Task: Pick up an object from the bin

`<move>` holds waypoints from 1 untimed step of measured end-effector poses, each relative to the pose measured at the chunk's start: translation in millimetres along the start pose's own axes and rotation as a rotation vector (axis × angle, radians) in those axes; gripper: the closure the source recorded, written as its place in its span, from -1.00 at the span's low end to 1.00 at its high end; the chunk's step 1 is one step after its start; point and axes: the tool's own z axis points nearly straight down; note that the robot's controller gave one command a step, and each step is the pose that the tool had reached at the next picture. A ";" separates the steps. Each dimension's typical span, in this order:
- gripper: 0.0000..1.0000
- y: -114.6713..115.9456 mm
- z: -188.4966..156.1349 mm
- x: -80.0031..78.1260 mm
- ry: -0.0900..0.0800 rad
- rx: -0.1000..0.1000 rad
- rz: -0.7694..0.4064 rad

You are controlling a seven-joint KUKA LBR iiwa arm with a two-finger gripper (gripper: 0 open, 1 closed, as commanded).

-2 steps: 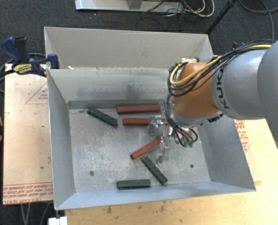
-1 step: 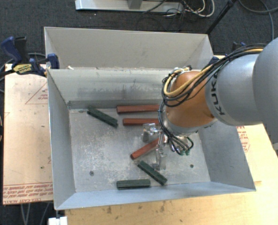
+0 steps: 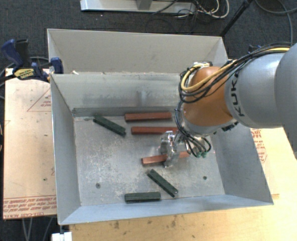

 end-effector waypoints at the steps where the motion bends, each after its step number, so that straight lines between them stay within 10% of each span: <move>1: 1.00 0.0 0.0 0.0 0.000 0.000 0.000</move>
Offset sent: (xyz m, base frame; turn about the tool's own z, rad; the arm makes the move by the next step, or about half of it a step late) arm 0.0000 0.0000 0.0226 0.0000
